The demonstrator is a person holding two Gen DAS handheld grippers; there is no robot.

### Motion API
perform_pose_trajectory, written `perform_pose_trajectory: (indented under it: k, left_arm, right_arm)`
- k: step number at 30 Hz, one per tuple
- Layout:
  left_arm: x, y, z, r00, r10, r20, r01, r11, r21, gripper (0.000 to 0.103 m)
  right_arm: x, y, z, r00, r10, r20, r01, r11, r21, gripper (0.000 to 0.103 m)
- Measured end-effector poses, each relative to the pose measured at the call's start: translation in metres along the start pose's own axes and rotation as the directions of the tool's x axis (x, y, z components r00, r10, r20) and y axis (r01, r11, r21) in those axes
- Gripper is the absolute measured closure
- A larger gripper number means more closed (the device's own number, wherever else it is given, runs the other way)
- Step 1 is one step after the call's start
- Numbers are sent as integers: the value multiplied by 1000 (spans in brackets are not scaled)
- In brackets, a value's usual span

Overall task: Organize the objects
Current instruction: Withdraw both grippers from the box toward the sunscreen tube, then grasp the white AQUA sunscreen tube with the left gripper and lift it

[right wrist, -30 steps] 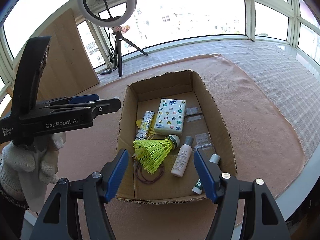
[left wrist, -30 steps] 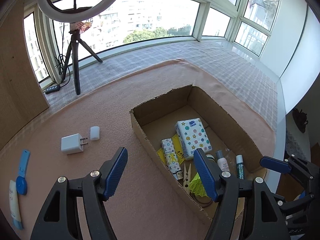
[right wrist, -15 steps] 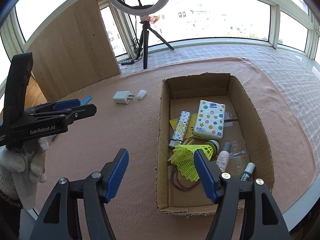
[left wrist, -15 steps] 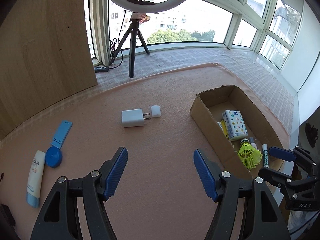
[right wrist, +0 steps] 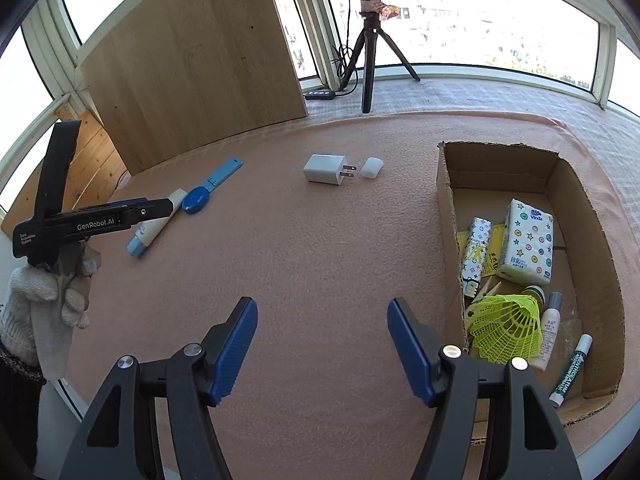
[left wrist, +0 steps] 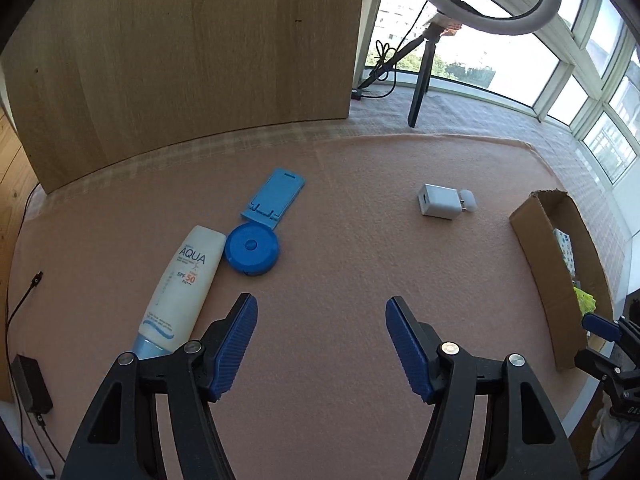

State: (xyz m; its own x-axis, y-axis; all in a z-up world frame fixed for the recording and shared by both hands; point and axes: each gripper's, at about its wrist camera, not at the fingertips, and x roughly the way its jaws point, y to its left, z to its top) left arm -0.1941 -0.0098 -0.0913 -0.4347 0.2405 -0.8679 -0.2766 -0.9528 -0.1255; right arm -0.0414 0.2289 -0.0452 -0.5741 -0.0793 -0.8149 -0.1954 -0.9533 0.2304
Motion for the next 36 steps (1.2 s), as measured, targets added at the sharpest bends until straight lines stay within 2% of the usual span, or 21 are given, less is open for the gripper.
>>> perform_pose_trajectory:
  k: [4,10,17,20,25,36]
  left_arm:
    - [7,43,8,999,46,-23,-47,998,-49,37]
    - [35,88,26,995,63,-78,-71,992,-109,43]
    - [59,123,36,995,-5,-103,-18,975,-221,52]
    - [68,127,36,993,-32,-115,2,968,-250,65]
    - [69,126,32,994,-29,-108,2,970,-242,74]
    - [57,117,7,994,-57,-92,34,972,-233,77]
  right_arm:
    - [5,12,0,1000,9,-5,-9,1000,-16,39]
    - [5,15,1,1000,-6,-4,6,1000,-4,39]
    - [2,11,-1,999,-37,-7,37,999,19,39]
    - [5,10,-2,998,-53,-14,54,998,23,39]
    - [7,9,-3,998,-63,-22,63,998,27,39]
    - [17,24,4,999,-34,-34,34,999,-10,39]
